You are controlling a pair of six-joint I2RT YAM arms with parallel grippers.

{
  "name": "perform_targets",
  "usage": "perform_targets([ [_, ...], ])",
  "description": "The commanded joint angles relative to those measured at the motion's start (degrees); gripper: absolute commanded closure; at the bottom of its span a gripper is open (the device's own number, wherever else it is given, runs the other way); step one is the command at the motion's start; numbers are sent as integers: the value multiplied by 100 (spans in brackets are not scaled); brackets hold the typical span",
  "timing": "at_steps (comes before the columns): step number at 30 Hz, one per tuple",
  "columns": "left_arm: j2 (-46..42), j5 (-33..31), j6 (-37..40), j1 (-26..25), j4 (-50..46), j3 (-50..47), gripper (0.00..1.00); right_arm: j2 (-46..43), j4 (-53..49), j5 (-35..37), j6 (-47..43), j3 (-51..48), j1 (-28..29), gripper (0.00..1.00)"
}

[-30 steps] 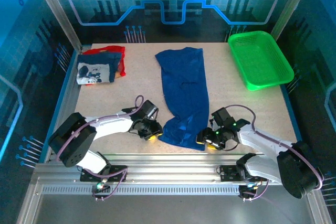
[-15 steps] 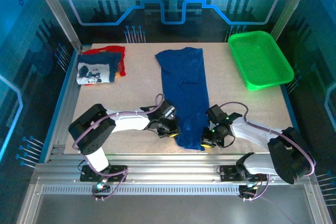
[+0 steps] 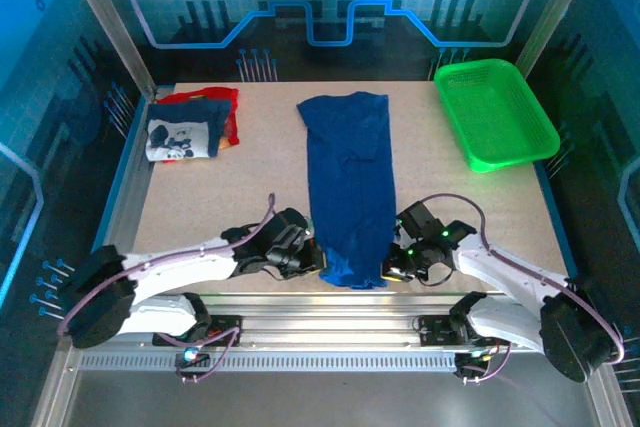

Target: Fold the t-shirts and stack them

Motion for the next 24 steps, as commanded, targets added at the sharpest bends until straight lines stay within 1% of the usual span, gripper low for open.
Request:
perform_targets([
  [1, -555, -436, -394, -98, -776, -370, 100, -277, -622, 51, 1, -20, 48, 100],
  [5, -1411, -777, -717, -181, -1264, -632, 100, -683, -818, 73, 112, -53, 40, 100],
  [7, -1843, -883, -964, -181, -1352, -794, 100, -845, -871, 39, 180, -86, 58, 100],
  [9, -2079, -935, -1074, -185, -1414, -871, 100, -960, -887, 3, 243, -99, 74, 100],
  [13, -2028, -875, -1079, -189, -1277, -819, 100, -974, -860, -18, 279, 15, 75, 100],
  [17, -1754, -874, -946, -146, -1323, -393, 100, -819, -886, 62, 213, 396, 74, 100],
  [20, -1514, -646, -772, 265, -1352, 72, 100, -452, -944, 95, -69, 891, -109, 100],
  [23, -1193, -383, -367, 844, -1526, 700, 100, 143, -1047, 65, -501, 1542, -402, 100],
  [24, -994, -202, -186, 1065, -1513, 944, 100, 355, -1032, 40, -634, 1765, -490, 100],
])
